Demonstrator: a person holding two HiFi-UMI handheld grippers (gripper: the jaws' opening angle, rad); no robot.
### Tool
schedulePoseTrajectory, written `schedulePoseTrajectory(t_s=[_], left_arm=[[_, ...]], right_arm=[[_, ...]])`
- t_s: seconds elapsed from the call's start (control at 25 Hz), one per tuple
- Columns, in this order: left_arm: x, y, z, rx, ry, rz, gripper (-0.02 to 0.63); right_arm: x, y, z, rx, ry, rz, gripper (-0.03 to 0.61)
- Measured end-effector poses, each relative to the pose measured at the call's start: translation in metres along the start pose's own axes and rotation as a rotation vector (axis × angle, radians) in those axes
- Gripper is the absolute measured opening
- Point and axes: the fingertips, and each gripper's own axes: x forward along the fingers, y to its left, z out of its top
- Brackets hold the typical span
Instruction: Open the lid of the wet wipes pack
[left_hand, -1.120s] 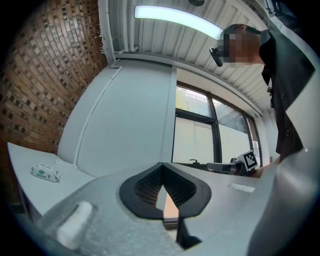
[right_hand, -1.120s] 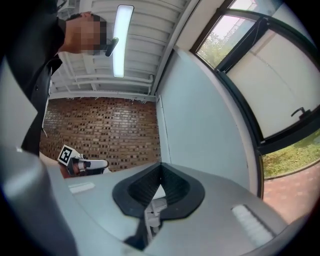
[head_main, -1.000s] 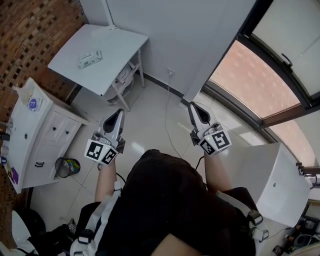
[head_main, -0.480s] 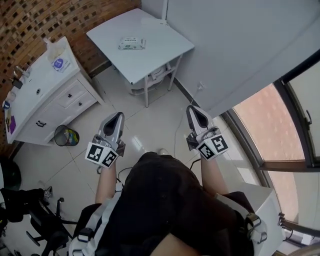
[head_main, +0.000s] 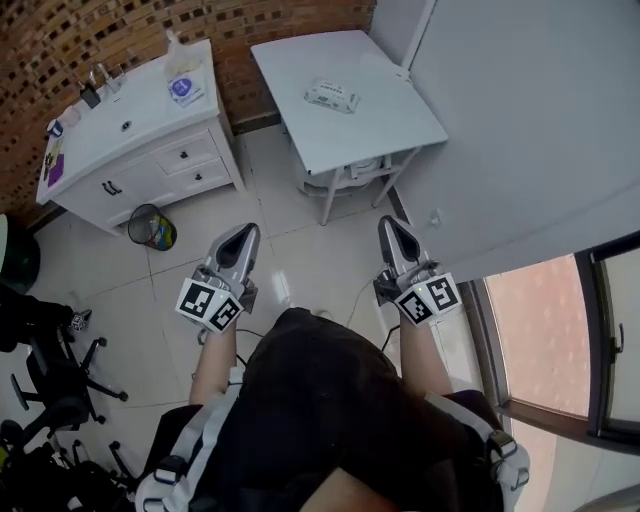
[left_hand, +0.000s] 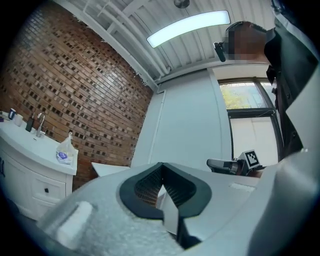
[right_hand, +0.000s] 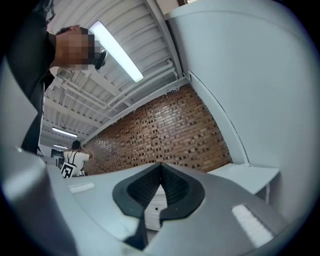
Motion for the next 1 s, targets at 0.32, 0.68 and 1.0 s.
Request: schedulePoseTrajectory(t_s=[0.32,0.68,1.0], left_arm=[[-0.012,0.009,-0.001,0.018,0.000,0.094,0.002],[0.028,-0.011,-0.010,0.059,0.012,0.064,0.002],[0.063,-0.007,-0.042,0.058,0.078,0.026,0.000]], right_arm=[[0.016,-0.006,-0.012,0.017,0.051,0.072,0.005],[0.004,-0.048,-0.007,-0.003,0.055,0.053,0.005],[0.005,-0.088,-0.019,0.012,0.074,-0.007,0.005]])
